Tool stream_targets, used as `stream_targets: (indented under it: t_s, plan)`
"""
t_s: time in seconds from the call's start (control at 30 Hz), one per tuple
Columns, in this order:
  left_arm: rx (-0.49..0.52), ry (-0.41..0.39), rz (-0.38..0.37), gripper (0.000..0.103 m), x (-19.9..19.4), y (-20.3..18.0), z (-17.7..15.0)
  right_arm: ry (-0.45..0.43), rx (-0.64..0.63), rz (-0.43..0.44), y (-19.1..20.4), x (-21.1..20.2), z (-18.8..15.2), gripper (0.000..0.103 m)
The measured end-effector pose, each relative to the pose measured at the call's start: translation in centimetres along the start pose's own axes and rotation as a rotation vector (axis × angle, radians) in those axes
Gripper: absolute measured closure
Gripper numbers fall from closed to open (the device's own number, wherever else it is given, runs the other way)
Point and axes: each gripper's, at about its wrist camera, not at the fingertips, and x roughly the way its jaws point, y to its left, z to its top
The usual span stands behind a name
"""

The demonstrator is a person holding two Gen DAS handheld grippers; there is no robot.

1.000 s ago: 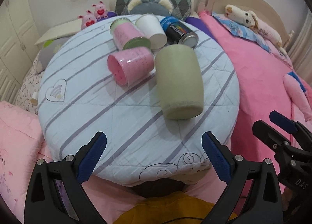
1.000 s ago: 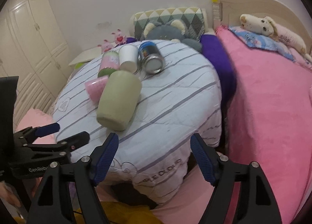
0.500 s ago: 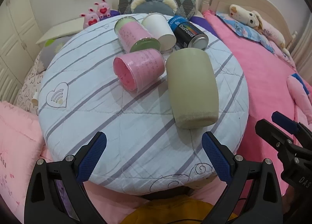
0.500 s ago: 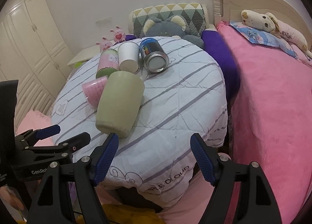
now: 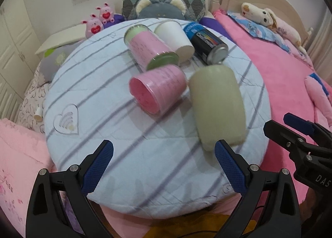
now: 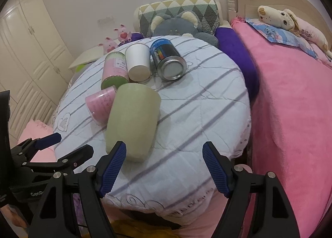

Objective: Flip cup upright

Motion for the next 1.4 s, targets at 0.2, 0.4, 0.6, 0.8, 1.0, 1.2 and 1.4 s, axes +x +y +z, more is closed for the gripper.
stream_targets:
  t_s: [0.2,0.4,0.6,0.8,1.0,1.2,1.4]
  plan:
    - [0.025,0.000,0.011,0.001,0.8,1.7,1.6,0.037,0.015,0.002,1.0,2.1,1.8,0.026]
    - [0.025,0.012,0.008,0.001,2.1,3.1,3.1,0.093,0.052,0.057,1.4,4.6,3.6,0.025]
    - [0.016,0.030,0.001,0.001,3.5,4.2,4.0,0.131,0.049,0.084,2.7,6.5,5.0,0.025]
    - [-0.001,0.054,-0.003,0.001,4.7,5.4,4.2,0.210,0.036,0.153,3.8,8.7,5.3,0.022]
    - [-0.020,0.070,0.000,0.001,5.1,6.2,3.9,0.290,0.050,0.218,4.4,10.7,5.3,0.022]
    - [-0.047,0.071,0.001,0.001,5.0,6.9,3.9,0.249,0.053,0.218,3.9,9.9,5.1,0.022]
    - [-0.044,0.053,0.000,0.001,4.4,6.2,4.1,0.110,0.006,0.145,3.3,7.0,5.3,0.022]
